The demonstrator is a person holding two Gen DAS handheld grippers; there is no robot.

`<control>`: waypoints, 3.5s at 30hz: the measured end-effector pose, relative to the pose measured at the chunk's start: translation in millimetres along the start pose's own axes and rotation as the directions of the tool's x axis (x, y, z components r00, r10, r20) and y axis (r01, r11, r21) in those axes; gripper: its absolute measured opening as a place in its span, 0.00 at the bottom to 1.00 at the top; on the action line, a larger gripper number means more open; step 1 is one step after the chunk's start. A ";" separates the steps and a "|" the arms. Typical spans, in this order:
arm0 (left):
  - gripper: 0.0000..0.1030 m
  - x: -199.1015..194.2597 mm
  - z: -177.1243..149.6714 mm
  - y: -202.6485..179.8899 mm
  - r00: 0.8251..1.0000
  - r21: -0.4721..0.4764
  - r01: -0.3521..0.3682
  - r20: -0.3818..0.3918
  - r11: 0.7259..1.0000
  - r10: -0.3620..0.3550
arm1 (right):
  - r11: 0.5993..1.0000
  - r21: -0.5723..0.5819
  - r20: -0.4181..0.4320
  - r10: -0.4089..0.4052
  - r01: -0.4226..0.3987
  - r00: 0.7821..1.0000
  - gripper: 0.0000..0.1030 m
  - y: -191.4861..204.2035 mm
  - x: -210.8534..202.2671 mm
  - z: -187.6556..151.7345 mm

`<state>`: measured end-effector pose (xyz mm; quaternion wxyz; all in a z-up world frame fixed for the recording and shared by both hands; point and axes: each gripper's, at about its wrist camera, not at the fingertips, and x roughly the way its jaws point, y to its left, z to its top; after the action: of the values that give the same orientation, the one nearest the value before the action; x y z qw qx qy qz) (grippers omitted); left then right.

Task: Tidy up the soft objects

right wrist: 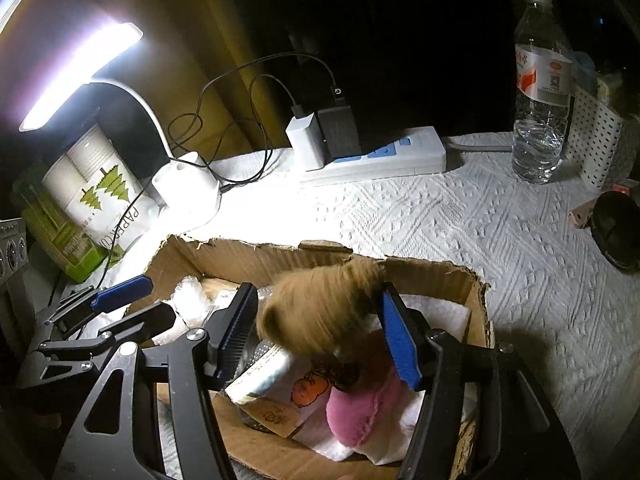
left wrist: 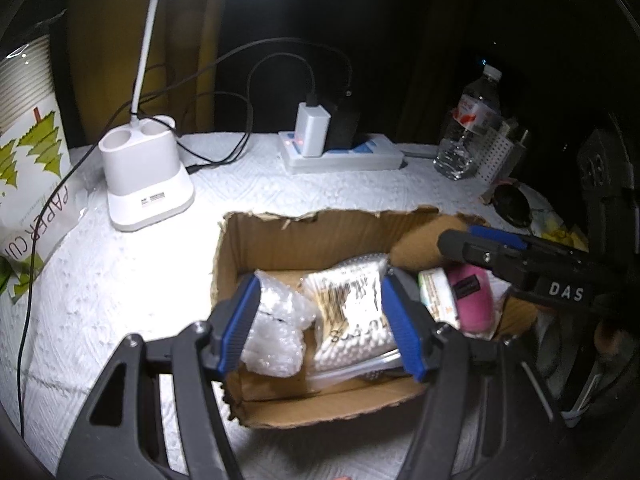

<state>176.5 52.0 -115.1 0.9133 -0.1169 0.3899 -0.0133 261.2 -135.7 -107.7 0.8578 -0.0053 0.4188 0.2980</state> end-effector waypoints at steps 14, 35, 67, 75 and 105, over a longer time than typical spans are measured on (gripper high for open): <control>0.62 -27.2 -3.9 -4.4 0.999 0.008 -0.003 0.041 1.000 0.003 | 0.999 -0.019 0.041 -0.026 0.026 0.999 0.72 10.6 -29.8 -12.1; 0.71 -91.5 -28.4 -27.3 0.995 0.048 0.003 0.102 0.999 -0.008 | 0.998 -0.039 0.090 -0.048 0.051 0.995 0.72 34.7 -90.4 -52.6; 0.92 -215.5 -32.4 -68.1 0.946 0.110 -0.066 0.322 0.992 0.028 | 0.973 -0.133 0.304 -0.140 0.187 0.942 0.77 98.1 -223.6 -70.7; 0.92 -222.8 -33.1 -65.2 0.940 0.098 -0.077 0.340 0.992 0.039 | 0.972 -0.131 0.322 -0.145 0.196 0.936 0.78 100.4 -230.9 -71.9; 0.92 -219.0 -24.9 -62.0 0.938 0.082 -0.085 0.343 0.993 0.052 | 0.972 -0.127 0.311 -0.149 0.197 0.939 0.78 94.2 -220.9 -67.8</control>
<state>10.6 11.9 37.5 0.9714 -0.0602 0.2290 0.0201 60.0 -187.7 30.3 0.9311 -0.0643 0.2571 0.2505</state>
